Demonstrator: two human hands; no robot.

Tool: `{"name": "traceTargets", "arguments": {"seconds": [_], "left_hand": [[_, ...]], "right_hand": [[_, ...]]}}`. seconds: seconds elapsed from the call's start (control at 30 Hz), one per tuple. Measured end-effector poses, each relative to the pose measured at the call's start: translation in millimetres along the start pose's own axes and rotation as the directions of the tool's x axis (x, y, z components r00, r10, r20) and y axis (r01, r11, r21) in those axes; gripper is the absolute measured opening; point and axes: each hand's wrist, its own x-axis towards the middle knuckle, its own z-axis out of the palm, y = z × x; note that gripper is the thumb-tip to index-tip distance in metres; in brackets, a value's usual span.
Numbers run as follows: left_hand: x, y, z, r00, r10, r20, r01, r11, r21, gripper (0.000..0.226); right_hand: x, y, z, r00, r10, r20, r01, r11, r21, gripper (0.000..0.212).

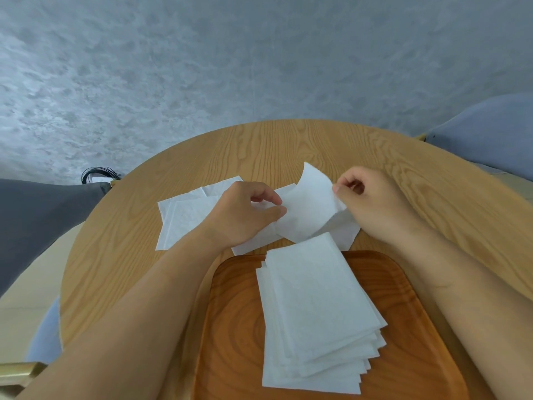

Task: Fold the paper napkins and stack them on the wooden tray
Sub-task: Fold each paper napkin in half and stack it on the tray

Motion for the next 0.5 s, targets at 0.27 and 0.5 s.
{"name": "traceTargets", "arguments": {"seconds": [0.27, 0.5], "left_hand": [[-0.4, 7.6, -9.7, 0.98, -0.171, 0.103, 0.199, 0.86, -0.471, 0.031], [-4.7, 11.4, -15.8, 0.978, -0.097, 0.182, 0.192, 0.75, -0.633, 0.028]], "right_hand": [[-7.4, -21.9, -2.5, 0.997, -0.006, 0.075, -0.042, 0.786, 0.616, 0.018], [-9.8, -25.9, 2.0, 0.974, -0.071, 0.216, -0.113, 0.675, 0.73, 0.017]]}}
